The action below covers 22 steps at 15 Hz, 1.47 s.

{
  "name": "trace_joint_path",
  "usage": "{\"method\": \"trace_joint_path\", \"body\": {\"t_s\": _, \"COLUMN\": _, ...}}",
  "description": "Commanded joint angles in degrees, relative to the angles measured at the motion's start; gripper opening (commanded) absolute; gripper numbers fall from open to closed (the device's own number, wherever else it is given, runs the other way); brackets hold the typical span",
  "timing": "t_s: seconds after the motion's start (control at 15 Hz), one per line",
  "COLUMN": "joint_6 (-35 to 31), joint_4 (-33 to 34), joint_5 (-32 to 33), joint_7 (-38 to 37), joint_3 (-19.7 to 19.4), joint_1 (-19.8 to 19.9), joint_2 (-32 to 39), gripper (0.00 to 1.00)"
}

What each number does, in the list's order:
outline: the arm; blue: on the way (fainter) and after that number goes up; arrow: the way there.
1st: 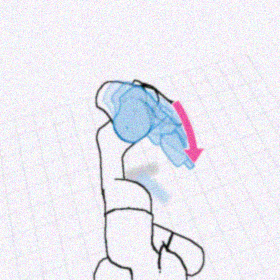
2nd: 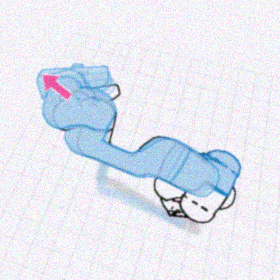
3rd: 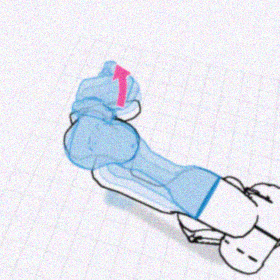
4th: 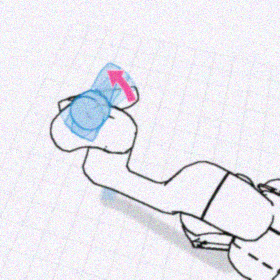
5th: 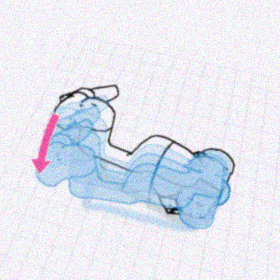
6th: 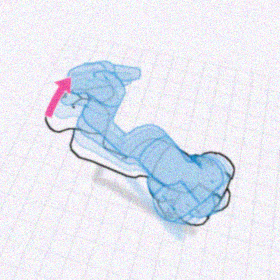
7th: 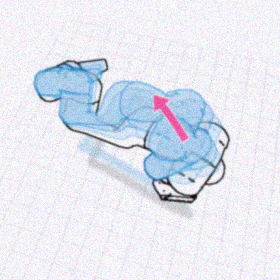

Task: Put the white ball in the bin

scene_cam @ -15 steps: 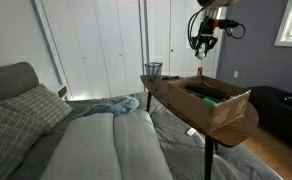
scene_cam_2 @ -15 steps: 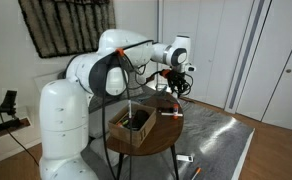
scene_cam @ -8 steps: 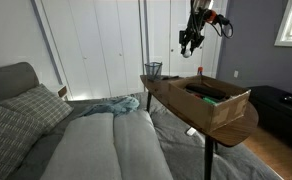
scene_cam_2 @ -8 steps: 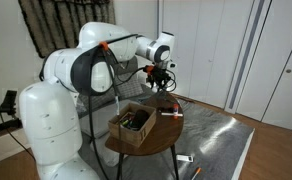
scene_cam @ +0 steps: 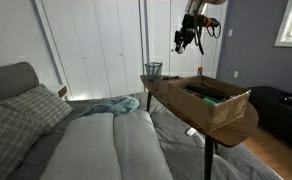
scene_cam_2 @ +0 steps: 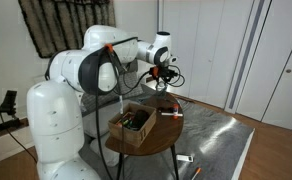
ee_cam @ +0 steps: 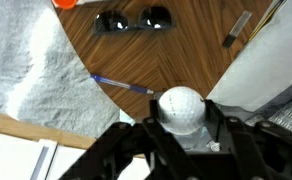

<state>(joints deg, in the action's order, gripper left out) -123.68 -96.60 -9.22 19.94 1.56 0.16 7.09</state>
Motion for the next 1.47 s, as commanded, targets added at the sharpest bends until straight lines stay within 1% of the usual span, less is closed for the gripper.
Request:
{"method": "trace_joint_path", "body": {"t_s": 0.0, "joint_6": 0.53, "joint_4": 13.77, "joint_5": -1.07, "joint_7": 4.38, "joint_3": 1.21, "joint_1": 0.15, "joint_2": 9.35, "gripper": 0.22}}
{"method": "trace_joint_path", "body": {"t_s": 0.4, "joint_6": 3.29, "joint_4": 30.77, "joint_5": 1.14, "joint_7": 3.02, "joint_3": 4.21, "joint_1": -1.15, "joint_2": 22.90, "gripper": 0.22}}
{"method": "trace_joint_path", "body": {"t_s": 0.73, "joint_6": 7.78, "joint_4": 43.48, "joint_5": 2.38, "joint_7": 1.51, "joint_3": 5.11, "joint_1": -2.51, "joint_2": 33.34, "gripper": 0.22}}
{"method": "trace_joint_path", "body": {"t_s": 1.13, "joint_6": 14.58, "joint_4": 57.79, "joint_5": 2.90, "joint_7": 1.15, "joint_3": 5.34, "joint_1": -3.59, "joint_2": 42.60, "gripper": 0.22}}
{"method": "trace_joint_path", "body": {"t_s": 1.2, "joint_6": 15.97, "joint_4": 60.05, "joint_5": 2.84, "joint_7": 0.91, "joint_3": 5.36, "joint_1": -3.81, "joint_2": 43.96, "gripper": 0.36}}
{"method": "trace_joint_path", "body": {"t_s": 1.27, "joint_6": 17.58, "joint_4": 62.80, "joint_5": 2.34, "joint_7": 1.04, "joint_3": 4.52, "joint_1": -4.42, "joint_2": 45.46, "gripper": 0.72}}
{"method": "trace_joint_path", "body": {"t_s": 1.33, "joint_6": 18.19, "joint_4": 63.88, "joint_5": 2.93, "joint_7": 0.87, "joint_3": 5.22, "joint_1": -4.07, "joint_2": 46.18, "gripper": 0.73}}
{"method": "trace_joint_path", "body": {"t_s": 1.4, "joint_6": 19.01, "joint_4": 65.27, "joint_5": 2.87, "joint_7": 0.73, "joint_3": 5.18, "joint_1": -4.13, "joint_2": 46.83, "gripper": 0.78}}
